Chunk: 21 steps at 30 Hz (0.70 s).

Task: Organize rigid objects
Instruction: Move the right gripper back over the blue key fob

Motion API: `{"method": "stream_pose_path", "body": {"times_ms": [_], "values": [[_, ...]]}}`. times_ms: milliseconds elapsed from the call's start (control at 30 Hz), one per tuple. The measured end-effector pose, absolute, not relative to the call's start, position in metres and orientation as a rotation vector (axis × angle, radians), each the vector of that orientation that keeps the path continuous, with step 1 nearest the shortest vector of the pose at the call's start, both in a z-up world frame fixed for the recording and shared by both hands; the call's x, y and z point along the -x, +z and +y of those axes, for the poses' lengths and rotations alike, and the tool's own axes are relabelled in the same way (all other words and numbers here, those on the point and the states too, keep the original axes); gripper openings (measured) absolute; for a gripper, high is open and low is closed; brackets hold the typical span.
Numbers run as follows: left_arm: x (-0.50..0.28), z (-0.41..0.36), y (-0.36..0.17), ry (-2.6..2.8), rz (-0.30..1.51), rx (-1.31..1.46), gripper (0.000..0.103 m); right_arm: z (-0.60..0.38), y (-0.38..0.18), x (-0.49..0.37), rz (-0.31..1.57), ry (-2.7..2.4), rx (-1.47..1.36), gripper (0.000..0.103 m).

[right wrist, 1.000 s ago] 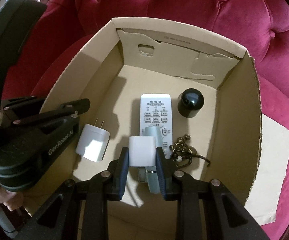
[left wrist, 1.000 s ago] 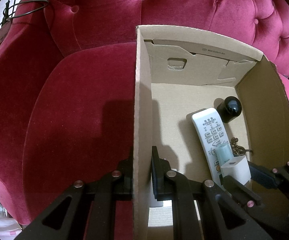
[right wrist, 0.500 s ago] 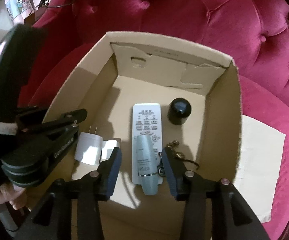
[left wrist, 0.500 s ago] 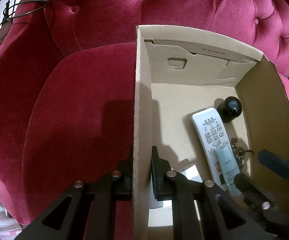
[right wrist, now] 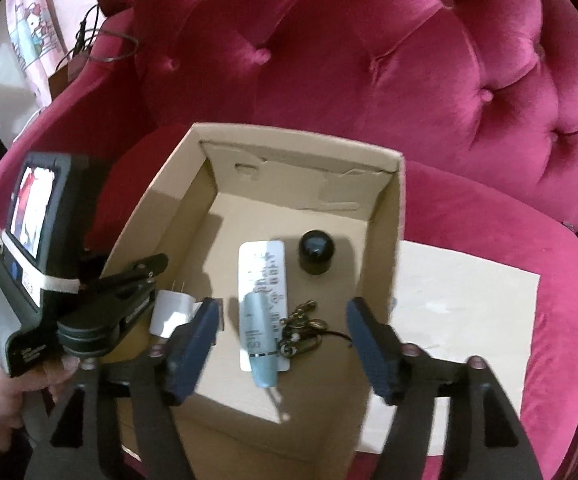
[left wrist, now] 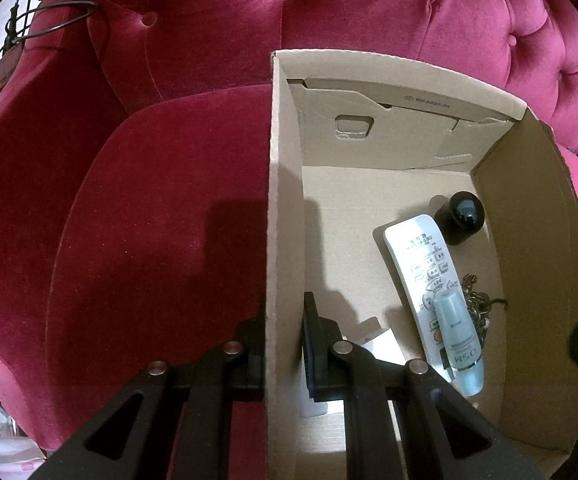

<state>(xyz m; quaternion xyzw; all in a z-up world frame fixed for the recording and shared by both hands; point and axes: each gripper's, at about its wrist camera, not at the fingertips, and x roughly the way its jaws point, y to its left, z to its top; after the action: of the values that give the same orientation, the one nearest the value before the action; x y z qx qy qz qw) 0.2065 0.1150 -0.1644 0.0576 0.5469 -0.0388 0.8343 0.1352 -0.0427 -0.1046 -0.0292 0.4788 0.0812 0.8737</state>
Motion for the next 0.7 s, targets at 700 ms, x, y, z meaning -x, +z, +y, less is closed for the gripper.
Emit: {"method": "stream_pose_path", "body": {"times_ms": [700], "values": [[-0.207, 0.117, -0.164, -0.093, 1.165, -0.111, 0.013, -0.134, -0.093, -0.124, 0.956, 0.075, 0.035, 0.101]]}}
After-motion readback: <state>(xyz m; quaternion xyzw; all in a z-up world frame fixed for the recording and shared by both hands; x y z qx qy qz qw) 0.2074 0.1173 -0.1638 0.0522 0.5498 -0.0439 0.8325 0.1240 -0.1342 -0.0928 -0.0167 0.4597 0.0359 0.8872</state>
